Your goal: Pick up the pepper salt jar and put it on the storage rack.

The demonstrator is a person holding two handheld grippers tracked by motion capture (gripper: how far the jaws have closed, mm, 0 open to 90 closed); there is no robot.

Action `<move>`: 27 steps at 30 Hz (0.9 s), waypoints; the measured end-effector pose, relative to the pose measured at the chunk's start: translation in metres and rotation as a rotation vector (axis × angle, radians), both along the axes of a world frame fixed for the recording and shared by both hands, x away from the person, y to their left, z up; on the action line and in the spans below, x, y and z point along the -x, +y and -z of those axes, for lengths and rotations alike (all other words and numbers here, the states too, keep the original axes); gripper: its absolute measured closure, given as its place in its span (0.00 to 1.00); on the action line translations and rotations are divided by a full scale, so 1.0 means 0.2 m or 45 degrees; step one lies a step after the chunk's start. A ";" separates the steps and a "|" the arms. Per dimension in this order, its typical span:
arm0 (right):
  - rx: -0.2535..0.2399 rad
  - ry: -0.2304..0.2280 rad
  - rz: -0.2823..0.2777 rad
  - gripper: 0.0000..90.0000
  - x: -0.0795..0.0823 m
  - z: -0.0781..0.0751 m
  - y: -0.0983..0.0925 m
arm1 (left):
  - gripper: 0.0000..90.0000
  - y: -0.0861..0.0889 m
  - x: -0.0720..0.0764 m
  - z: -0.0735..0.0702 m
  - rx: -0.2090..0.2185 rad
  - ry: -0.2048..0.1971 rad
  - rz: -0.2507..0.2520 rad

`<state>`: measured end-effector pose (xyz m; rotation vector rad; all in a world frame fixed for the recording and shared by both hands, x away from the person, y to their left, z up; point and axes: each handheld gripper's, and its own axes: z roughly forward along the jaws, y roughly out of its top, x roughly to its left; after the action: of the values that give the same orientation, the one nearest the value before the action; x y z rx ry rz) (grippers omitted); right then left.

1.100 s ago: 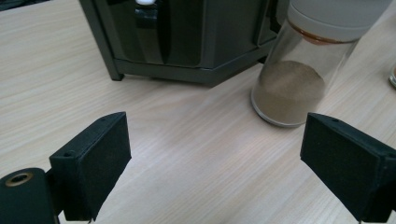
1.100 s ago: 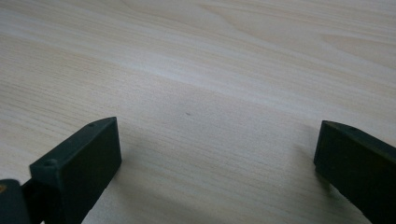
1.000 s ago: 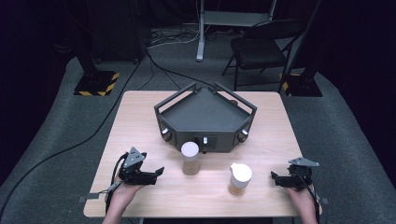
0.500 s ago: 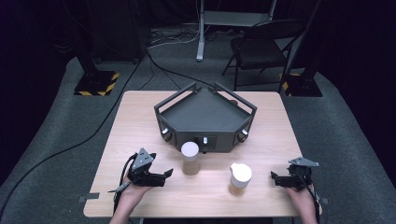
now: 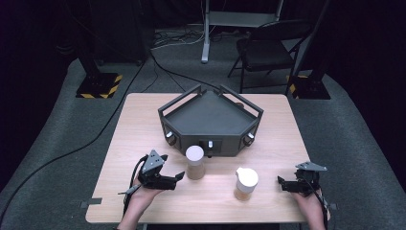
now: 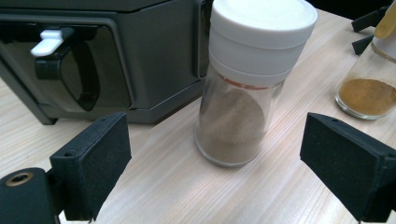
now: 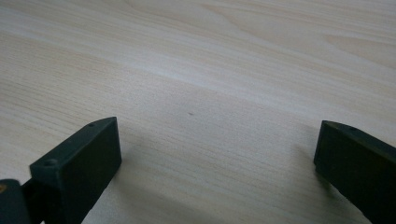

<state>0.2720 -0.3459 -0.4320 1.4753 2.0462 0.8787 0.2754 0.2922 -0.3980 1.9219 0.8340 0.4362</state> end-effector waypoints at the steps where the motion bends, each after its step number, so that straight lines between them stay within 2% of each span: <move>1: 0.000 0.000 0.000 0.00 0.00 0.00 0.00 | 0.09 -0.01 -0.01 0.00 -0.001 0.000 0.005; 10: 0.000 0.001 -0.001 0.00 0.00 0.00 0.00 | 0.09 -0.07 -0.06 -0.02 -0.018 0.002 0.036; 27: 0.000 0.001 -0.003 0.00 0.00 0.00 0.00 | 0.11 -0.16 -0.15 -0.05 0.004 0.007 0.085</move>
<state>0.2720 -0.3460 -0.4320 1.4737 2.0485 0.8794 0.3052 0.2601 -0.3888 1.9433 0.7713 0.3890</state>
